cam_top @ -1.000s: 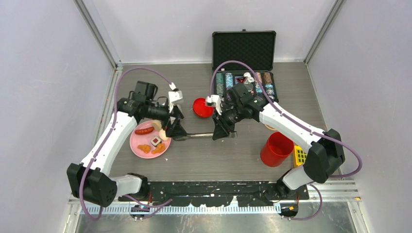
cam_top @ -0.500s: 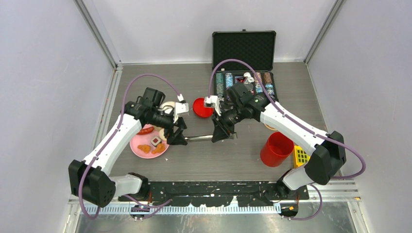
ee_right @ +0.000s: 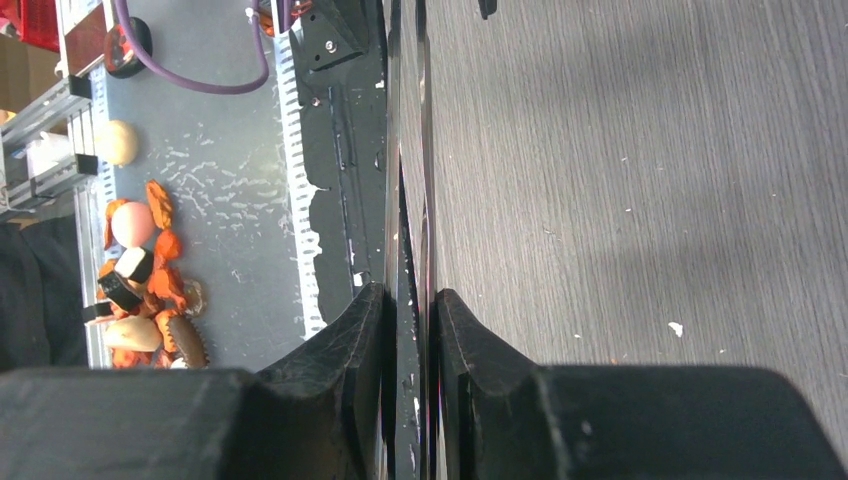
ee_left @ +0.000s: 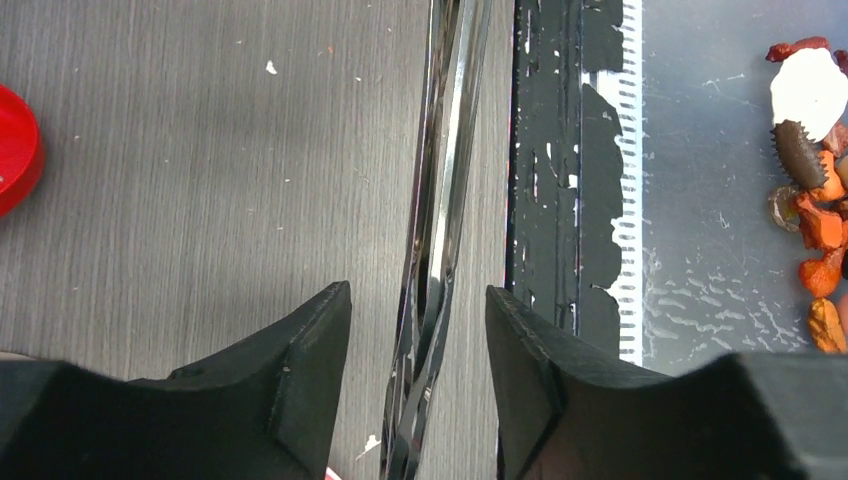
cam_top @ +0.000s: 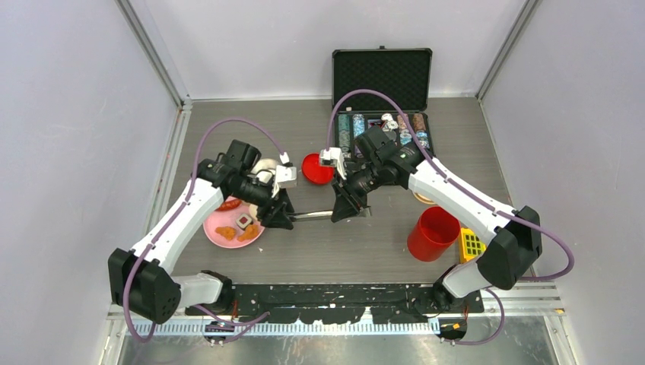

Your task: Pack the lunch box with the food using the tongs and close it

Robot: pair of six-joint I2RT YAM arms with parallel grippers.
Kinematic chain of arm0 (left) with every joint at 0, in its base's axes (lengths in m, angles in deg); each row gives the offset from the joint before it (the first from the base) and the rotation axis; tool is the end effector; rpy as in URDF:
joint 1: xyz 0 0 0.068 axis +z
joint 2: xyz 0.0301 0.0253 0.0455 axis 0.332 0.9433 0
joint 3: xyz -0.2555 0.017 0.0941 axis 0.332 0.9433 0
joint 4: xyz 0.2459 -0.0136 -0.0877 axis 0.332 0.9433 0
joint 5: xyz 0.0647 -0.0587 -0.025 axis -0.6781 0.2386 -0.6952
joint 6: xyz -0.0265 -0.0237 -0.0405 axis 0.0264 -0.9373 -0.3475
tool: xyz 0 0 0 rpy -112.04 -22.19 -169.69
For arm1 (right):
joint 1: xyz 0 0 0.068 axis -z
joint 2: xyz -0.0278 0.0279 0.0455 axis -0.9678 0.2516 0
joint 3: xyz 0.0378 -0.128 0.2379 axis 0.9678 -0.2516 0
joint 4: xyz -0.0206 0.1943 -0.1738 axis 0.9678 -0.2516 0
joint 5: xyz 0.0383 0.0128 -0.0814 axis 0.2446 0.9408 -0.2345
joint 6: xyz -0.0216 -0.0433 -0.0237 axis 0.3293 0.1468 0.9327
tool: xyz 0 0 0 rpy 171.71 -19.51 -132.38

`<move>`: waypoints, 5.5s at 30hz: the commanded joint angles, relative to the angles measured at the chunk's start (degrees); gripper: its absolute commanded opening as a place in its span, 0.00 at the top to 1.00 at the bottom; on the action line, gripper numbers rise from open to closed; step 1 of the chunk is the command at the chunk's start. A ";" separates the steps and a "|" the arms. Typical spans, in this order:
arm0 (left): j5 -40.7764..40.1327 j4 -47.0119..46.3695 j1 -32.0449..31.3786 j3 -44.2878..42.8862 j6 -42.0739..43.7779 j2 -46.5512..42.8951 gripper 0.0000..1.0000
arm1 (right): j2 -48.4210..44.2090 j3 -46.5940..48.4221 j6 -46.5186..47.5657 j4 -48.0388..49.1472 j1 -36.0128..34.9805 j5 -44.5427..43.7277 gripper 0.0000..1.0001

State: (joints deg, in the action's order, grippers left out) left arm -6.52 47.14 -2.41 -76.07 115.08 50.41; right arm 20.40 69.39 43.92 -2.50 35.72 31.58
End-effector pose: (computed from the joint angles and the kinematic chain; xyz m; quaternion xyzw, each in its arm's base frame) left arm 0.1961 -0.1097 0.2996 0.5456 0.6856 -0.4089 0.2553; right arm 0.2139 0.2121 0.3182 -0.5152 0.7181 0.4335 0.1759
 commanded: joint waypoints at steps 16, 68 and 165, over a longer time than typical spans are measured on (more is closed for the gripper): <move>1.47 0.72 -0.96 -1.86 -3.77 -5.76 0.89 | -0.40 2.42 0.81 -1.22 -1.65 0.47 0.27; -0.96 -18.33 32.17 -8.33 -43.20 -8.64 0.02 | 8.14 13.49 0.14 0.24 -8.29 -26.90 0.68; -1.40 -29.13 46.28 -5.39 -57.71 -4.40 0.03 | 24.10 35.51 -10.79 -2.17 -15.35 -41.35 0.99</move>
State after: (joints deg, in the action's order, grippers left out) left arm -9.52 20.87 43.42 -81.53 58.23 46.37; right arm 49.08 106.48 34.89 -6.81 17.60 -12.16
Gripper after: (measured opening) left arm 0.971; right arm 0.275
